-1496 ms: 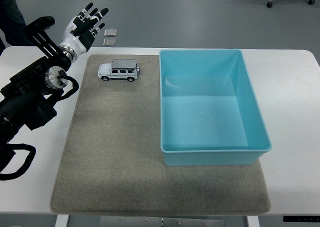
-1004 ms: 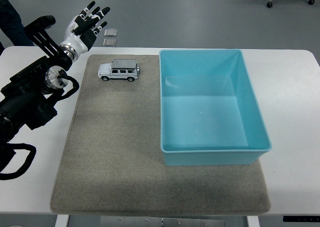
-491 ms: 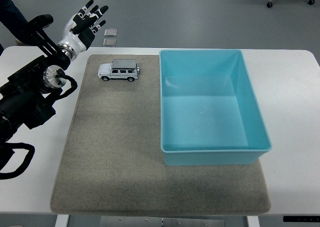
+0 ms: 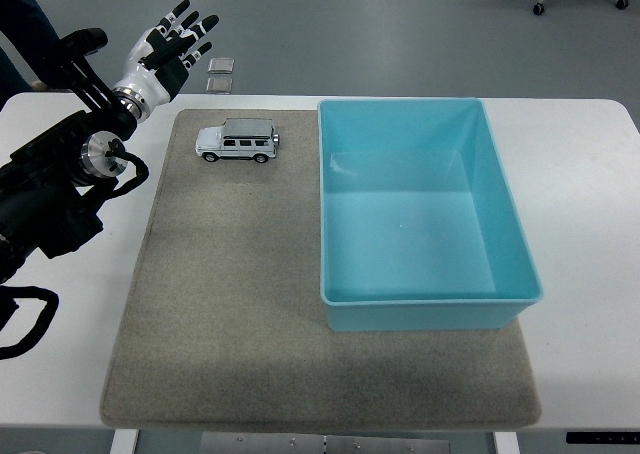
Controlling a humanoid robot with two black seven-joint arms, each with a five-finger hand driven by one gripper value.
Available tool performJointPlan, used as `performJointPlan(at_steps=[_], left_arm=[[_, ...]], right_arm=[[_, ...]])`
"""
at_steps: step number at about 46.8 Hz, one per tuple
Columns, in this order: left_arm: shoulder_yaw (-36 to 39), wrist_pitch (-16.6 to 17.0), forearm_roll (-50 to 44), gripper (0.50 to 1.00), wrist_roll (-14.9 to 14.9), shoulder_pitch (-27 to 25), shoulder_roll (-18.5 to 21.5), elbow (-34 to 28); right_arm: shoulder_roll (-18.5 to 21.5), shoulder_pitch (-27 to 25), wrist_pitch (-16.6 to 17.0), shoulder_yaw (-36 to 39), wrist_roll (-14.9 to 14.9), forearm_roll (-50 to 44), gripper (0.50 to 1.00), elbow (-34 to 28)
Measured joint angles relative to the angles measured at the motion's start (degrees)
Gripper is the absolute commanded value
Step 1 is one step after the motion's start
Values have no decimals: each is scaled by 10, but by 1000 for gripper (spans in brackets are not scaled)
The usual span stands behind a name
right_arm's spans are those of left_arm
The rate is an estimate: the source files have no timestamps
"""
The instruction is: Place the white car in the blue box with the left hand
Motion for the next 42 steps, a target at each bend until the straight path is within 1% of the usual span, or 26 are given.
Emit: performJointPlan(at_steps=[5,14,21,30,35,42], left_arm=[[29,-1,8,999,0,-4,4,-1],[45,-4,40,999,0,-8,9,-1],[47,-5,112,999,0,-9,9,-1],[47,-5,199,999,0,-28,9,-1],[49,-5,243,996,0,-31,10,-22],[71,-5,309,999,0,-39,26,-44]], right_arm=[[0,0,0,0,0,0,936,0],[0,0,0,0,0,0,936,0],[0,0,0,0,0,0,936,0],[0,0,0,0,0,0,936,0],[0,0,0,0,0,0,936,0],[0,0,0,0,0,0,936,0]])
